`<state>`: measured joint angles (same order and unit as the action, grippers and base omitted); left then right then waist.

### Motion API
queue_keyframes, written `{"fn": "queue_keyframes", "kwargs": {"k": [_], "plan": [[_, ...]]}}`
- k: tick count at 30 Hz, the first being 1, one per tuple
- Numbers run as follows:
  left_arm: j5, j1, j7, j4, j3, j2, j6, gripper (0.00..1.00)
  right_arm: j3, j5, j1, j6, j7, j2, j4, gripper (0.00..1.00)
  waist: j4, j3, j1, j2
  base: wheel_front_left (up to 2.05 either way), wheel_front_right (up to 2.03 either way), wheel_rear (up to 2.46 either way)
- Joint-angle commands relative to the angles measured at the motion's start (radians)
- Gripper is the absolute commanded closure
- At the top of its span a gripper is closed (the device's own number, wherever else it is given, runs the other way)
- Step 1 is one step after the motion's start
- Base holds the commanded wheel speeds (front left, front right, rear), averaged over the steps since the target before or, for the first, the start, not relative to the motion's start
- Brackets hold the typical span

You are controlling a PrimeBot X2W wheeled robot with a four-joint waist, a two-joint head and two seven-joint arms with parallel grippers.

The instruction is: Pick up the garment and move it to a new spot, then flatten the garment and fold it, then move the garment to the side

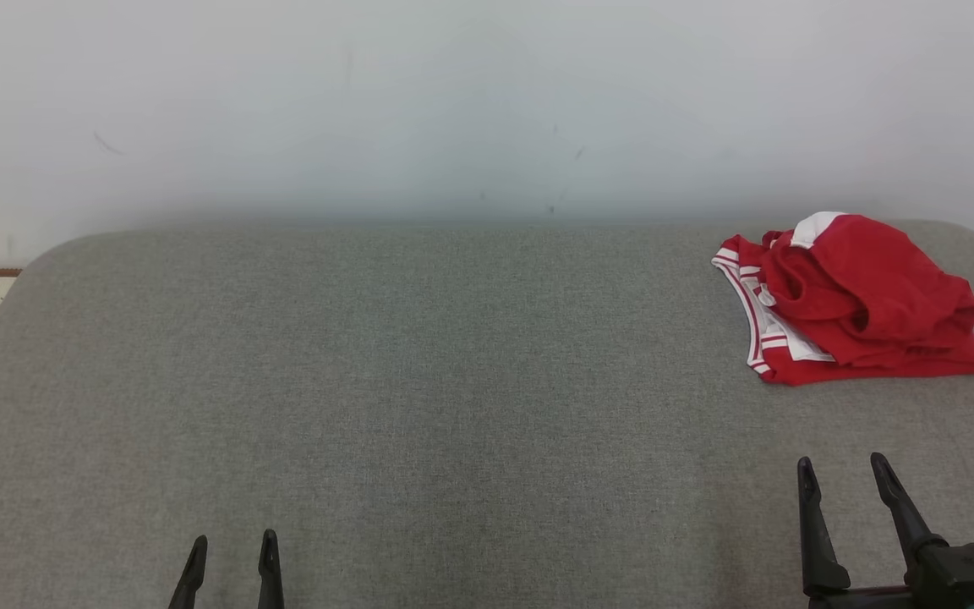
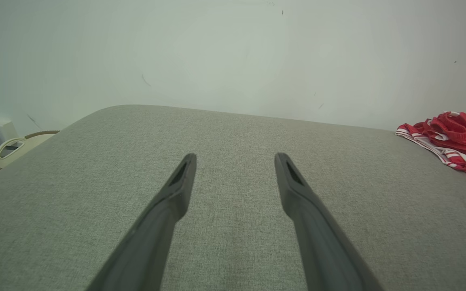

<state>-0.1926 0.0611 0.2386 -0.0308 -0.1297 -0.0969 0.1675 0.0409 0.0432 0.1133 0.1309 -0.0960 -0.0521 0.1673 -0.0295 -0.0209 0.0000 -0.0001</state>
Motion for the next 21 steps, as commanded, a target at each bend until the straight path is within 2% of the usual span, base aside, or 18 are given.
{"fn": "queue_keyframes", "kwargs": {"k": [1,6,7,10,21], "plan": [[-0.002,0.015,0.002,-0.004,0.000,-0.007,-0.002,0.00,0.002,-0.003,0.007,0.000,0.002,0.002,0.001,0.00,0.000,0.001,0.0000,0.0001,0.00,0.00,0.00],[-0.006,0.015,0.004,-0.007,-0.003,-0.011,-0.004,0.00,0.004,-0.004,0.003,0.000,0.003,0.003,-0.002,0.00,0.001,0.002,0.0000,0.0001,0.00,0.00,0.00],[-0.005,0.001,0.000,-0.004,-0.005,-0.003,-0.006,1.00,0.003,-0.003,0.001,0.000,0.000,0.000,-0.002,1.00,0.001,0.002,0.0000,0.0001,0.00,0.00,0.00],[-0.012,0.004,-0.001,0.017,-0.010,0.004,-0.008,1.00,0.006,-0.010,0.008,0.000,-0.001,0.000,-0.026,1.00,0.001,0.002,0.0000,0.0001,0.00,0.00,0.00],[-0.236,-0.004,-0.036,0.031,0.008,-0.001,-0.047,1.00,0.000,-0.282,-0.008,0.000,0.014,-0.022,-0.062,1.00,0.003,0.004,0.0000,0.0001,0.00,0.00,0.00]]}}
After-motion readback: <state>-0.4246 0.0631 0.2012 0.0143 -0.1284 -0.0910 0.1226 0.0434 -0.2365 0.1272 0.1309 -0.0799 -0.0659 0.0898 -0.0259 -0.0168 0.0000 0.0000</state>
